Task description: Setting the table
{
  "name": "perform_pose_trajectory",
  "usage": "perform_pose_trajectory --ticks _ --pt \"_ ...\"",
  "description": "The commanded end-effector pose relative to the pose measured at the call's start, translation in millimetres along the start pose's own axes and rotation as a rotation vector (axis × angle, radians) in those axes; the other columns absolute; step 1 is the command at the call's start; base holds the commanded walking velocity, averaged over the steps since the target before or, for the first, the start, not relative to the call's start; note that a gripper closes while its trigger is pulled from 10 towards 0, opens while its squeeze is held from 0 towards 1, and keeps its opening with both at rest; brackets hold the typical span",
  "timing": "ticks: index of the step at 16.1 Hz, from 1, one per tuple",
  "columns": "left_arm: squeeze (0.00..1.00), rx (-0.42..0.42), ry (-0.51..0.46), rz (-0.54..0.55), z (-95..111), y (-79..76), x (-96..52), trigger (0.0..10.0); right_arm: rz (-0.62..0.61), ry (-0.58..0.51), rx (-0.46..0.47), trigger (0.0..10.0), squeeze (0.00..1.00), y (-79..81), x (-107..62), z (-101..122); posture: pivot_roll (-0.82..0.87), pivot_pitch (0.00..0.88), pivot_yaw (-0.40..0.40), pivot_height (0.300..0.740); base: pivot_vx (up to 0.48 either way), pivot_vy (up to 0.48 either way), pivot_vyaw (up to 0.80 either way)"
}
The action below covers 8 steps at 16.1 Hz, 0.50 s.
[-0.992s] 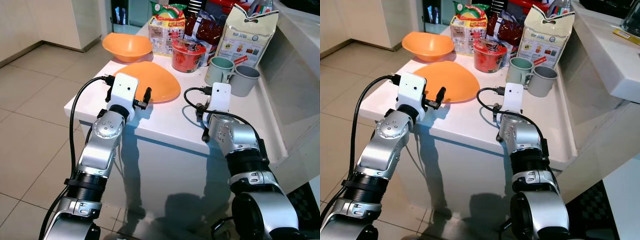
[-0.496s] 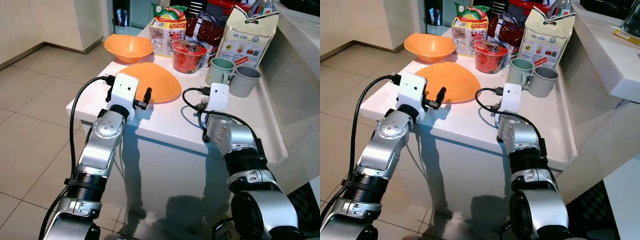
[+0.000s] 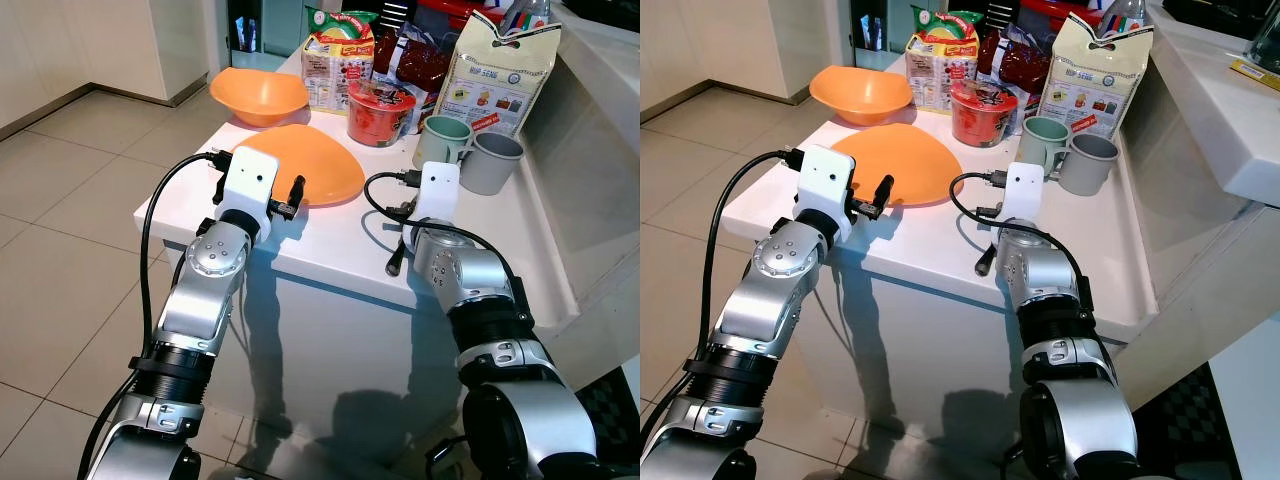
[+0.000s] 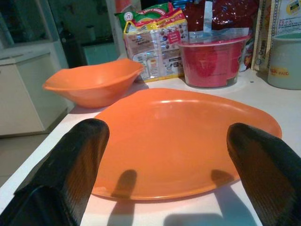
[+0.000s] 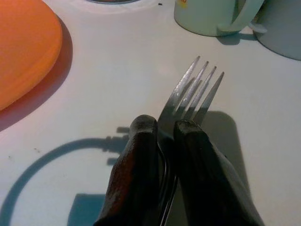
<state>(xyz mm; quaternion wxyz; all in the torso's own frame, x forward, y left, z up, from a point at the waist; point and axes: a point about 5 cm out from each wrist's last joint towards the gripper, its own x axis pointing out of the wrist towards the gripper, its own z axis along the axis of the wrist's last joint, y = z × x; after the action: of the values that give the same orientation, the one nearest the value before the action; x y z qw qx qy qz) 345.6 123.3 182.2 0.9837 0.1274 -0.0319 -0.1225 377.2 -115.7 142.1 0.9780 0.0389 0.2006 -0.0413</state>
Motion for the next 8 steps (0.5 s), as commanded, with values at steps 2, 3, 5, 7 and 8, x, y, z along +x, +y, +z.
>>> perform_pose_trajectory --ticks 2,3,5,7,8 --pt "0.0 0.008 -0.022 -0.014 10 -3.1 3.2 10.0 -0.035 0.072 -0.008 0.0 0.0 -10.7 1.5 -19 0.19 0.0 -0.09 0.74 0.0 0.0 0.0" --pt "0.0 0.007 -0.022 -0.014 10 -3.2 3.3 10.0 -0.035 0.064 -0.009 0.0 0.0 -10.5 1.4 -17 0.19 0.0 -0.09 0.74 0.0 0.0 0.0" --pt "0.0 0.006 -0.021 -0.014 9 -3.4 3.3 10.0 -0.035 0.038 -0.018 0.0 0.0 -10.0 0.6 -13 0.19 0.0 -0.091 0.74 0.0 0.0 0.0" --pt "0.0 0.006 -0.021 -0.012 9 -2.8 3.3 10.0 -0.032 -0.002 -0.025 0.0 0.0 -8.8 -0.8 -6 0.19 0.0 -0.09 0.74 0.0 0.0 0.0" --pt "0.0 0.006 -0.021 -0.012 9 -2.7 3.3 10.0 -0.023 -0.019 -0.023 0.0 0.0 -6.5 -2.1 -1 0.19 0.0 -0.09 0.74 0.0 0.0 0.0"
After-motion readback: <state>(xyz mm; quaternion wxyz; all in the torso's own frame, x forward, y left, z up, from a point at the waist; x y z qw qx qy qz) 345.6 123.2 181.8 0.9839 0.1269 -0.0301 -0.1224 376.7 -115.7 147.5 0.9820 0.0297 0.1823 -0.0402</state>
